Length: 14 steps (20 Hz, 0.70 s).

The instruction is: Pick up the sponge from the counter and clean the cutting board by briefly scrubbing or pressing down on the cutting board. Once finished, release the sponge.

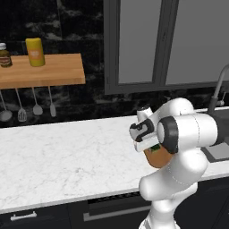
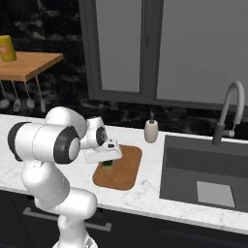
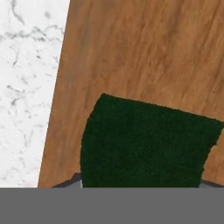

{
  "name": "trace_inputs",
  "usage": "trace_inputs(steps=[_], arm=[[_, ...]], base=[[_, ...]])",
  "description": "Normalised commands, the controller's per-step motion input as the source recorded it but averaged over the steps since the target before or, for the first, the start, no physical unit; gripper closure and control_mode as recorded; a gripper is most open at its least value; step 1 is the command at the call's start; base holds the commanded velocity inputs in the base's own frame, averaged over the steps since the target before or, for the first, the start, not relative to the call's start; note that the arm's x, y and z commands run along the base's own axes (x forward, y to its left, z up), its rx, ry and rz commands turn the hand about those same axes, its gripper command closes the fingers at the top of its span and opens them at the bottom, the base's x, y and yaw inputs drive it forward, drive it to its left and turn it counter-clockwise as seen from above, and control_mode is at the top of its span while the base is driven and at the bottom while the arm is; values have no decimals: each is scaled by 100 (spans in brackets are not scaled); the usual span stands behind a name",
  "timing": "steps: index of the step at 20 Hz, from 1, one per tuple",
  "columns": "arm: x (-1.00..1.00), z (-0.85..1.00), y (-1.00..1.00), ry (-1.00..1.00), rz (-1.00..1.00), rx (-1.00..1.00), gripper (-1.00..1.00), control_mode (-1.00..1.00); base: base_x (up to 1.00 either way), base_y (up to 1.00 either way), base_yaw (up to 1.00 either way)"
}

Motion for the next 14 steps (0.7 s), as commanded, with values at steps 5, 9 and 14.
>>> trace_inputs(steps=[5,9,14], arm=[[1,-21,19,8,-5,4,100,-100],[0,3,50,4,-10,1,100,-100],[2,-75,13,7,-3,-3,100,-100]], base=[[0,0,0],[0,0,0],[0,0,0]])
